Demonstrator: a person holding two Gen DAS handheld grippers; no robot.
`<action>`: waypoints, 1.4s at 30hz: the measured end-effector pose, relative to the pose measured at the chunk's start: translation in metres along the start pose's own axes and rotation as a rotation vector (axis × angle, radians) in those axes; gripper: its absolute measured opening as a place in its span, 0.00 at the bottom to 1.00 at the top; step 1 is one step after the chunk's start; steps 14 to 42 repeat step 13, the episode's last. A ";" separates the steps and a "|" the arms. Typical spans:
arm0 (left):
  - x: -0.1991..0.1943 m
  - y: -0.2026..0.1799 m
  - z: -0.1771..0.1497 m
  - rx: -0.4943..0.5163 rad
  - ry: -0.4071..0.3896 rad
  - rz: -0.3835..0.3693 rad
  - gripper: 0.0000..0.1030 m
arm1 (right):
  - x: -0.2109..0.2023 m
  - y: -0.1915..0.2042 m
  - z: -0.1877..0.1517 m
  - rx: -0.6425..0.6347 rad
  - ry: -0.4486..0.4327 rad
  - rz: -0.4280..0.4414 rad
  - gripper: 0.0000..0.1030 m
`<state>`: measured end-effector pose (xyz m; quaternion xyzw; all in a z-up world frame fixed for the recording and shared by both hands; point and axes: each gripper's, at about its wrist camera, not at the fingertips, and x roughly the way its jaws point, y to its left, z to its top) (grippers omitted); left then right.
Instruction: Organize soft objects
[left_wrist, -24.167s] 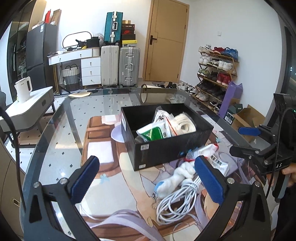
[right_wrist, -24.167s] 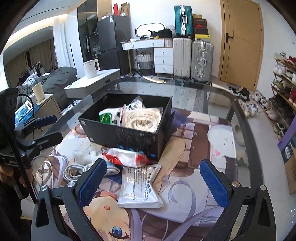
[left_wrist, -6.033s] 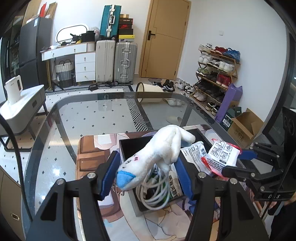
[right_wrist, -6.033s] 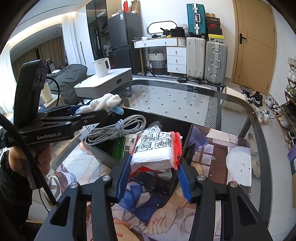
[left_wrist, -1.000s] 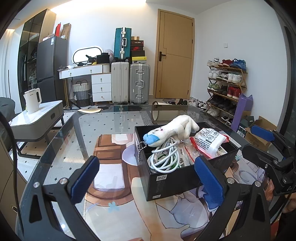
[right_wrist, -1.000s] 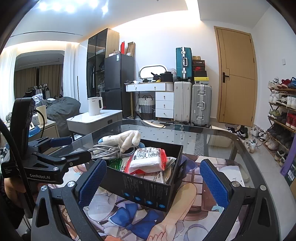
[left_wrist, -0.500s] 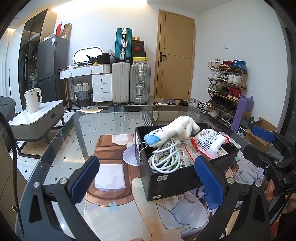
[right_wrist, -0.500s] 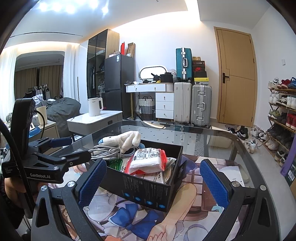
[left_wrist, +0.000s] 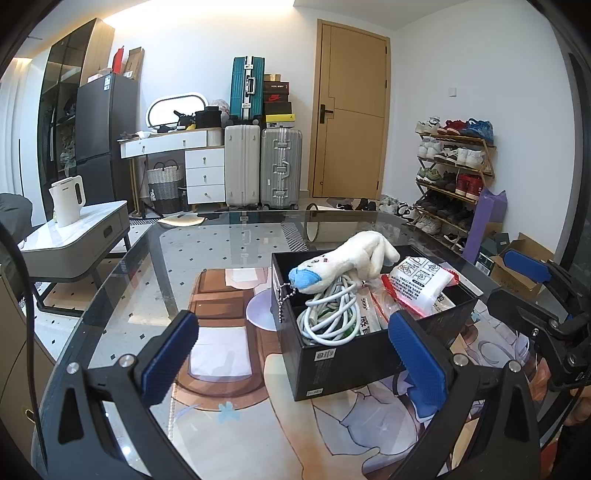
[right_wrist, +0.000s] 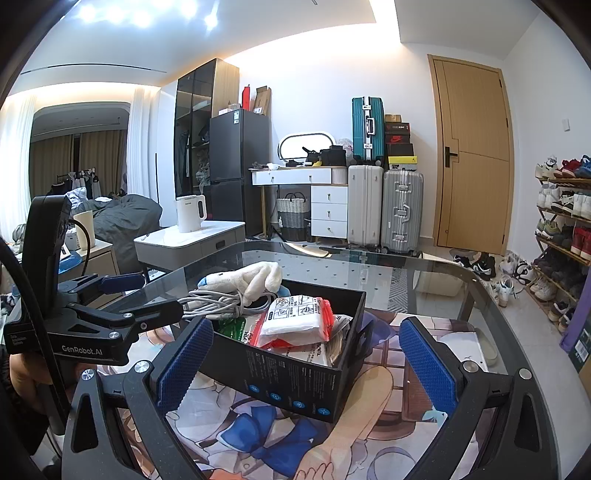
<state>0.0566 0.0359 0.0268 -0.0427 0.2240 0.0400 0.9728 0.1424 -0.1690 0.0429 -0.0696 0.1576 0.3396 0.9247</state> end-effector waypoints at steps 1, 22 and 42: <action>0.000 -0.001 0.000 0.000 0.000 0.003 1.00 | 0.000 0.000 0.001 0.000 -0.001 0.000 0.99; -0.001 -0.001 0.001 0.000 -0.010 0.007 1.00 | 0.000 0.000 -0.001 0.001 -0.001 0.001 0.99; -0.001 -0.001 0.001 0.000 -0.010 0.007 1.00 | 0.000 0.000 -0.001 0.001 -0.001 0.001 0.99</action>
